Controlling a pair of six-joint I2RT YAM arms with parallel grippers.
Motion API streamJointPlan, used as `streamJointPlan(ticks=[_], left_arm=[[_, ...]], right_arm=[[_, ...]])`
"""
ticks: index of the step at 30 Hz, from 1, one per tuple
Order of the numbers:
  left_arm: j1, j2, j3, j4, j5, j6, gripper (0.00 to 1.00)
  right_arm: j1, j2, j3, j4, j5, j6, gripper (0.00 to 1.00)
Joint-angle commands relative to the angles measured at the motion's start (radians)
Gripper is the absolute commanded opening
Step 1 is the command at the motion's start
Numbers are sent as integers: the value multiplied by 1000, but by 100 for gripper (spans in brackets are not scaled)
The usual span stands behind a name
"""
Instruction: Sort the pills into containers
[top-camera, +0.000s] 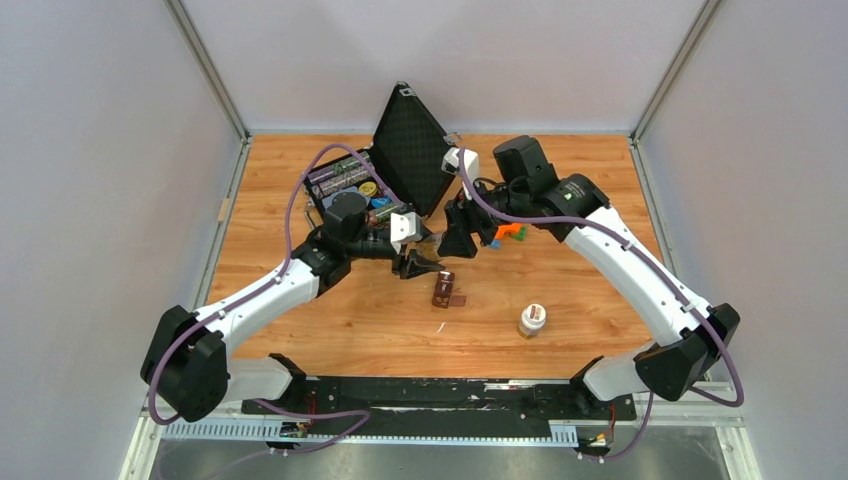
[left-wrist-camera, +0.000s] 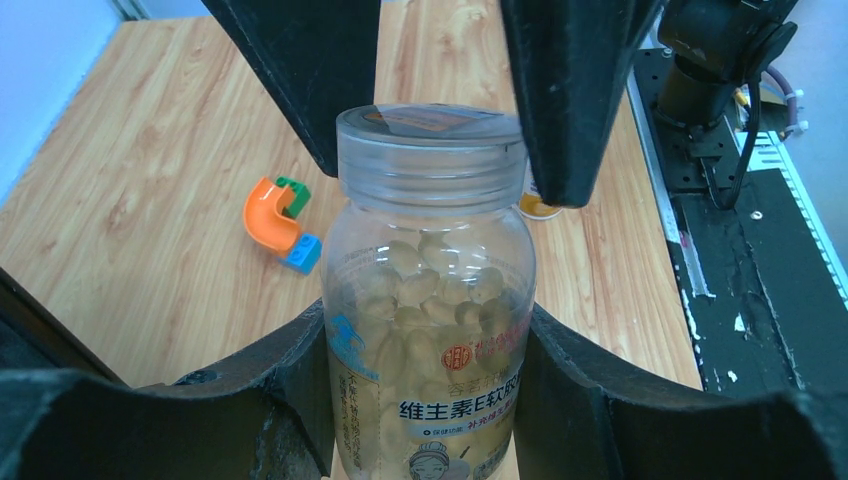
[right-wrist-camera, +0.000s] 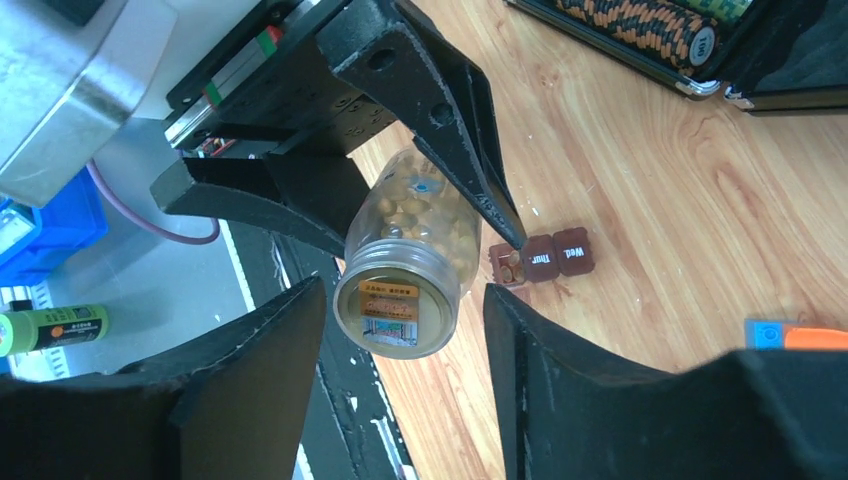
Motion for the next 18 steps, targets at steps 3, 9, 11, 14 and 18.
streamJointPlan(ticks=[3,9,11,14,18], left_arm=[[0,-38,42,25,4,24,0],[0,-45,21,93,-103,8,0],[-2,-55,8,127,-179,-7,0],[0,-68,-8,157,-263,-12,0],[-1,-64,-22,182,-320,-24,0]], right_arm=[[11,1,21,108,86,106,40],[98,11,-49,289,328,486,28],[116,23,-49,292,446,635,26],[119,37,-50,255,582,884,24],[137,41,-42,261,649,977,39]])
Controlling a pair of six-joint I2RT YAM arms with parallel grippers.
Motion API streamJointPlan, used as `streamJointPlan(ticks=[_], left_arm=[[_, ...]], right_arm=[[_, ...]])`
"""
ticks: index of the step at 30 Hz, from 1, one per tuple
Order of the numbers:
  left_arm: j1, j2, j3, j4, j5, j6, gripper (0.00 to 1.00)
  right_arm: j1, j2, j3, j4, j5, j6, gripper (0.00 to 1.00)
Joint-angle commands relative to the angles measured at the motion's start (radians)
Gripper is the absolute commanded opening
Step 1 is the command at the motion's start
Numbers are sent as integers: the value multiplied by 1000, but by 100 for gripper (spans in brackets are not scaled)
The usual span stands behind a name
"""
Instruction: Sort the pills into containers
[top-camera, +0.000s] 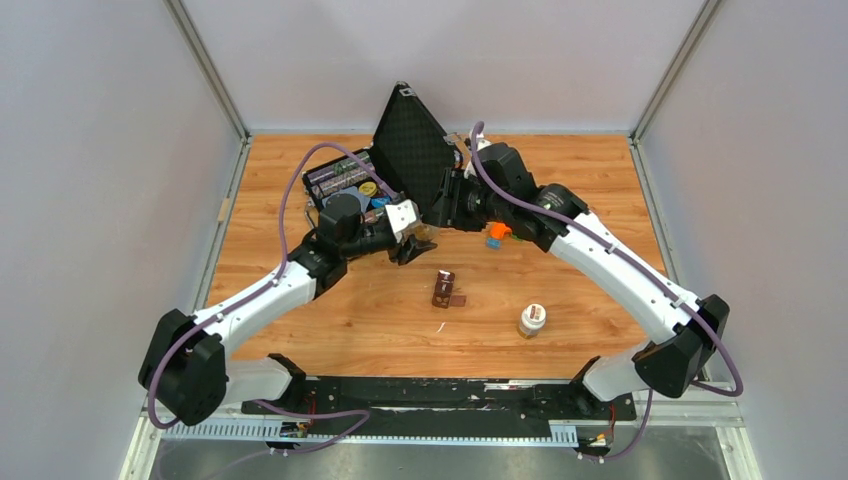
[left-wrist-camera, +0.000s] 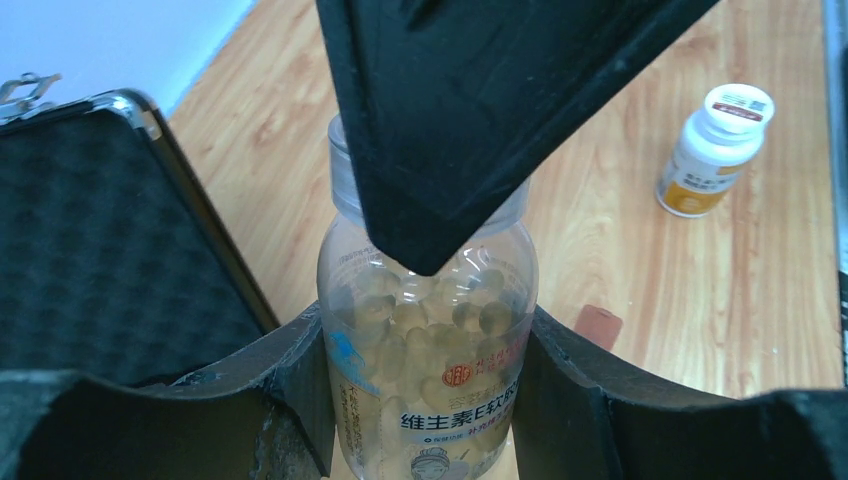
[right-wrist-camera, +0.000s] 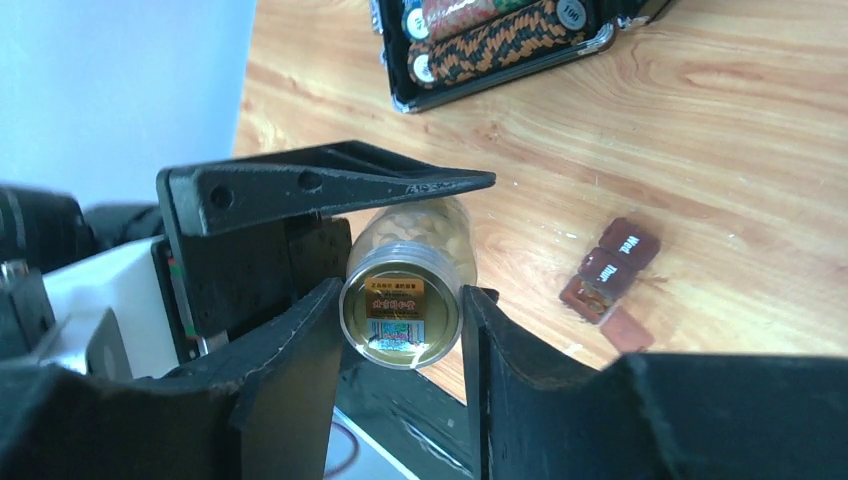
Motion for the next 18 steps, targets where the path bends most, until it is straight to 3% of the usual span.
streamJointPlan(ticks=[1,3,5,10,14,18], left_arm=[[-19,-42,1,146,-71,-22,0],[-18,-41,-6,146,-83,-23,0],[-18,-44,-13,145,-92,-24,0],[-19,-53,-22,137,-86,-31,0],[-19,-52,-9,115,-39,-21,0],[-19,-44,22,59,37,4,0]], right_arm=[[29,19,-1,73,170,240,51],[28,1,-3,74,184,223,77],[24,-25,-12,75,207,194,91],[-37,-104,-45,93,125,24,93],[-73,-145,-55,94,-63,-253,91],[-76,-152,-45,20,-302,-484,97]])
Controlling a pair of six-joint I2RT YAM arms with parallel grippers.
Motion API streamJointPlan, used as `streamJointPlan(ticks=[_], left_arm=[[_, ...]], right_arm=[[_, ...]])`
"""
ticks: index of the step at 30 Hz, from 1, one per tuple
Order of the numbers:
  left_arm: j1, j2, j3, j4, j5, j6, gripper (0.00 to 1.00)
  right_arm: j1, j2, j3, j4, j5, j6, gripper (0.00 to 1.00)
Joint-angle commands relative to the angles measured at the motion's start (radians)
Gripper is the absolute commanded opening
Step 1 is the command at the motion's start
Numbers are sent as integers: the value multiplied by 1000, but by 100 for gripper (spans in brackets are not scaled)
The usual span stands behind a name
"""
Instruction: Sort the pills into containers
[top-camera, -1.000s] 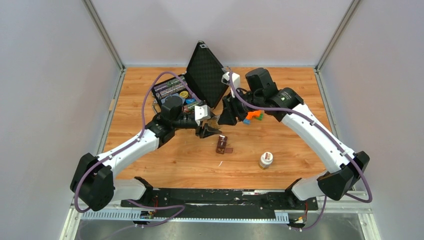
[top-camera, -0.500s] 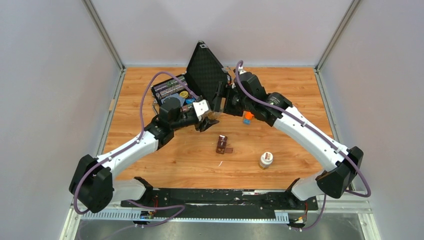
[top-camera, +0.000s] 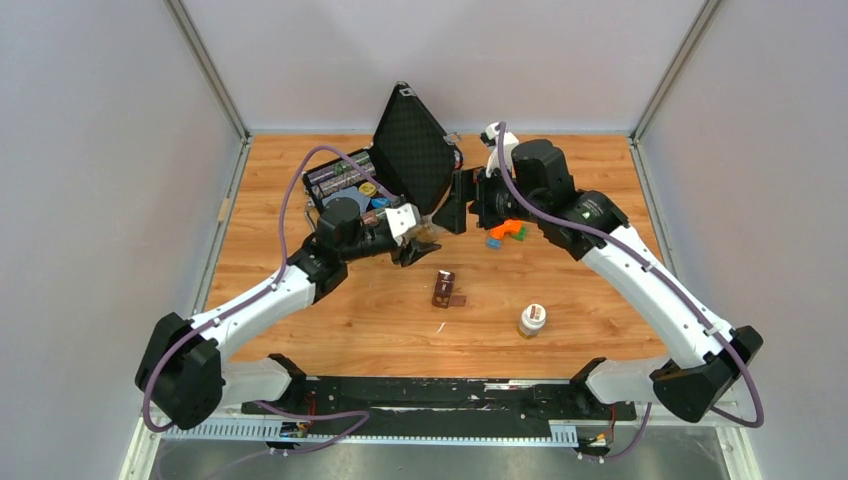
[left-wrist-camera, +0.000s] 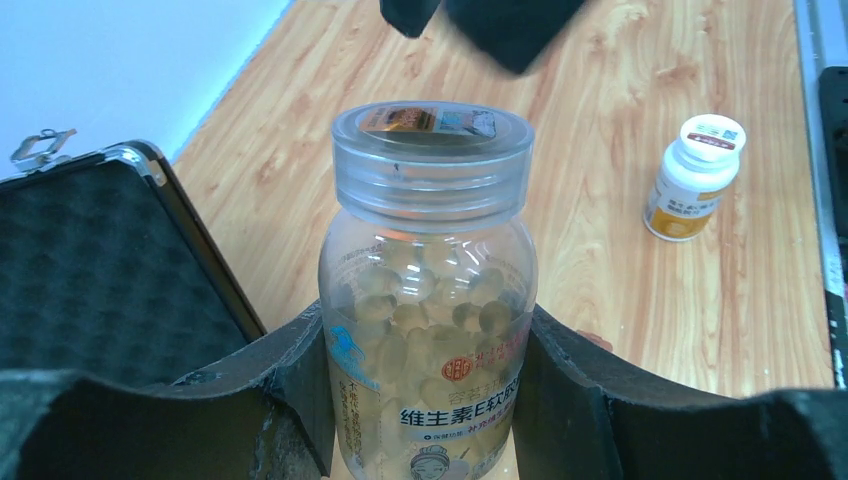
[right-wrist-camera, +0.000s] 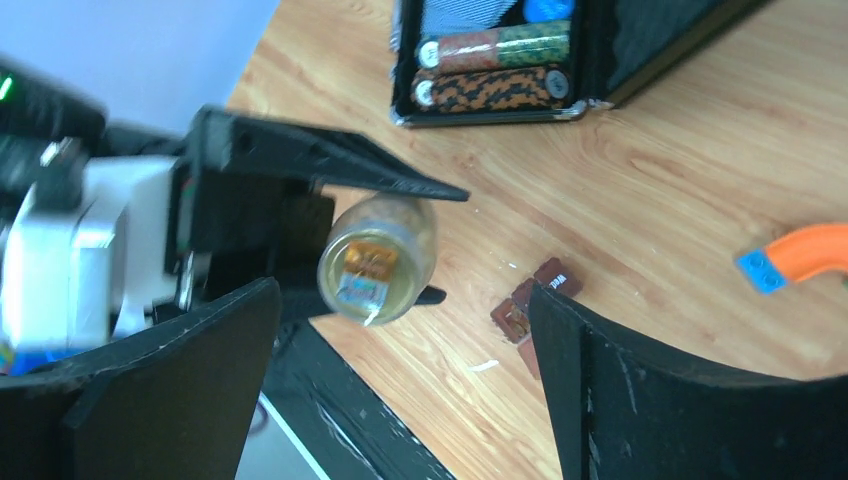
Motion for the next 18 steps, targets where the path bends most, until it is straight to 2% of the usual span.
streamJointPlan(ticks=[1,7,8,10,11,12,14,18], left_arm=[[4,-20,48,-29,102,24,0],[3,-5,95,-120,212,66,0],[3,0,106,-139,224,74,0],[4,7,117,-166,249,84,0],[4,9,121,-175,258,86,0],[3,13,121,-178,261,91,0],[4,20,120,-182,264,95,0],[4,34,121,-178,267,99,0]], right_arm=[[-4,-23,21,-57,-295,-341,99],[-3,64,108,-227,-303,-474,97],[-4,74,116,-235,-298,-488,94],[-4,86,131,-239,-303,-510,73],[-4,92,140,-238,-305,-511,65],[-3,97,148,-237,-310,-506,62],[-3,100,151,-224,-324,-496,63],[-2,99,133,-215,-304,-496,87]])
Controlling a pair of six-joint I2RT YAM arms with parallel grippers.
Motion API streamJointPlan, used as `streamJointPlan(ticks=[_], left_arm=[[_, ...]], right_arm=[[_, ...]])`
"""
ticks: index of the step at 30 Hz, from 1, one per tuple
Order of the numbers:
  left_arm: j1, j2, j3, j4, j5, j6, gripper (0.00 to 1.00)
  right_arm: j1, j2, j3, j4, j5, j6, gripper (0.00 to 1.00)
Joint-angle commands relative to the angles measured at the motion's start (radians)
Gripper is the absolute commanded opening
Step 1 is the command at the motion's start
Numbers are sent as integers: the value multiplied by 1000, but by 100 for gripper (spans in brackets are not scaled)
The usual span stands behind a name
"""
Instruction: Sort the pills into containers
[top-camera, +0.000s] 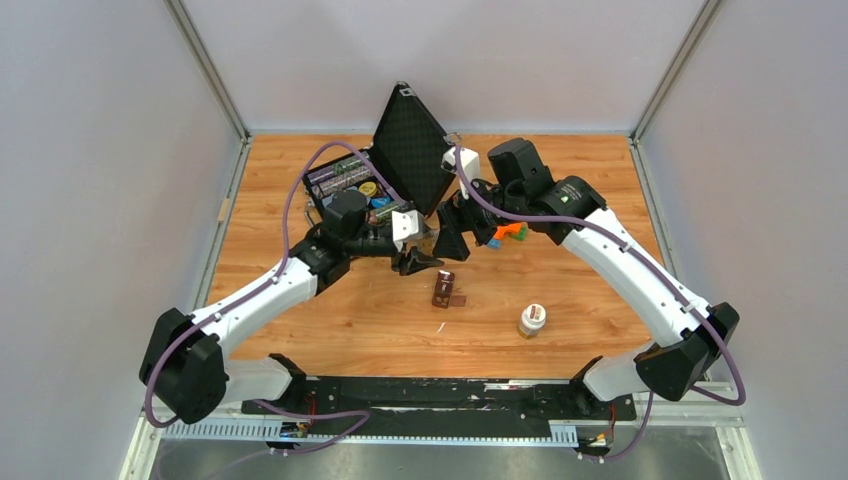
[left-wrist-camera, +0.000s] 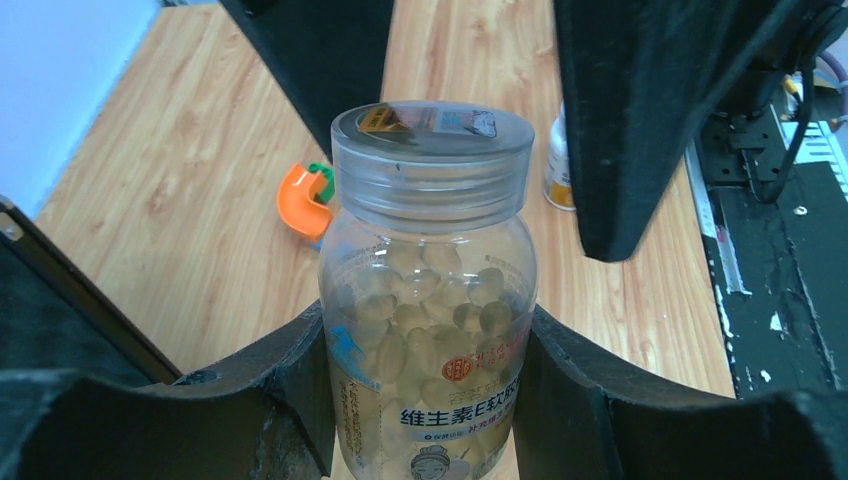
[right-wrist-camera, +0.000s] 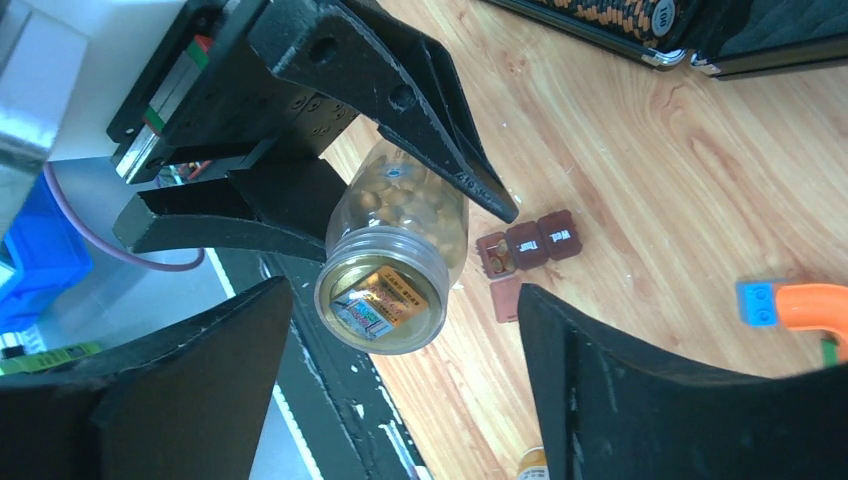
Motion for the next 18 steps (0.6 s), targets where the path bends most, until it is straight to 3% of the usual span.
streamJointPlan(ticks=[1,4,6,10,18], left_arm=[[1,10,41,6,44,33,0],[2,13,42,5,45,36,0],[1,15,43,1,43,38,0],[2,19,49,-16,42,50,0],[1,36,54,33,21,17,0]], right_arm=[[-1,-8,31,13,4,-45,89],[-2,-15,33,12,0,-66,86],[-2,-12,42,-4,-35,-83,72],[-2,10,63,-47,-66,-94,53],[-2,41,41,23,-21,26,36]])
